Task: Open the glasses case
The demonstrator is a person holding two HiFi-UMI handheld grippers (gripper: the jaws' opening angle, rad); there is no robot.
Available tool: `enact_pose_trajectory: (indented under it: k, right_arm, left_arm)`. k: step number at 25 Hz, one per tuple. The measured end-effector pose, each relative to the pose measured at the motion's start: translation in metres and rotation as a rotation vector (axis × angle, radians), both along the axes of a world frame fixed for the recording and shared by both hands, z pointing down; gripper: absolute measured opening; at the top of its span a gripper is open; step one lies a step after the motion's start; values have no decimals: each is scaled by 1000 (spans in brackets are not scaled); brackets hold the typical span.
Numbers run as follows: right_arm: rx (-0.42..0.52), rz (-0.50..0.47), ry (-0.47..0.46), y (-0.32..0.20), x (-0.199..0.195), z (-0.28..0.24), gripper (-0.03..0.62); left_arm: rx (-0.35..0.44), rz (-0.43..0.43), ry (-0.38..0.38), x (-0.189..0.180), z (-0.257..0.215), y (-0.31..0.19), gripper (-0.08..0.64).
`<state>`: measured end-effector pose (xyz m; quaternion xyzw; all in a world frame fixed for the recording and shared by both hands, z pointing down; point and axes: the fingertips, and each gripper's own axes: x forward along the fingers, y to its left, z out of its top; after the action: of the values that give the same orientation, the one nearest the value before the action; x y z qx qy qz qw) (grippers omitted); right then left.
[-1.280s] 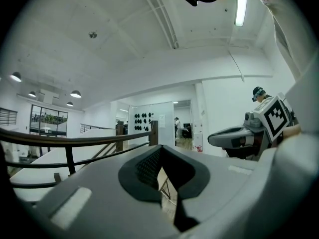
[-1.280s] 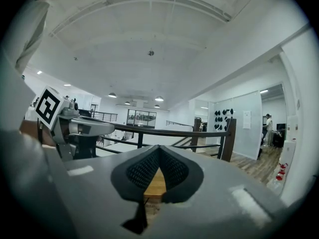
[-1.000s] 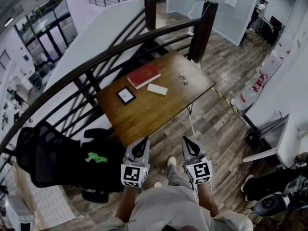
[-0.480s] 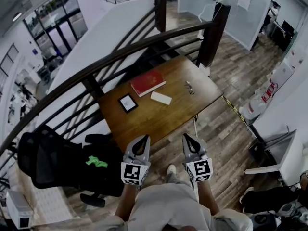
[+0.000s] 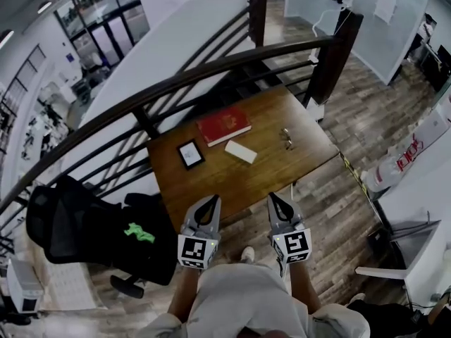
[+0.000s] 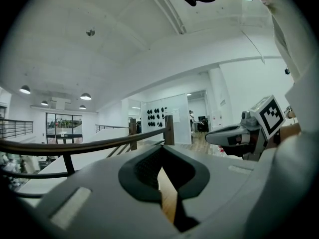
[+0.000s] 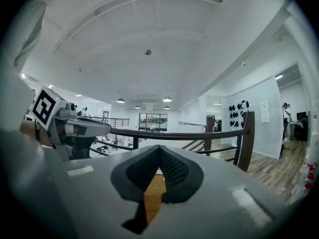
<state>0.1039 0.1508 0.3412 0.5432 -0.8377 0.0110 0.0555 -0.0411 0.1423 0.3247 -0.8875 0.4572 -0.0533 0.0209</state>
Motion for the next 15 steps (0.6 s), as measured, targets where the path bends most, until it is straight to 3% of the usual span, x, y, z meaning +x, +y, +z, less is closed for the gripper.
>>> enact_pose_trajectory:
  k: [15]
  right_arm:
    - [-34,-48,-8,-62,11,14,3]
  left_arm:
    - [-29,-23,-9,21,13,-55,20]
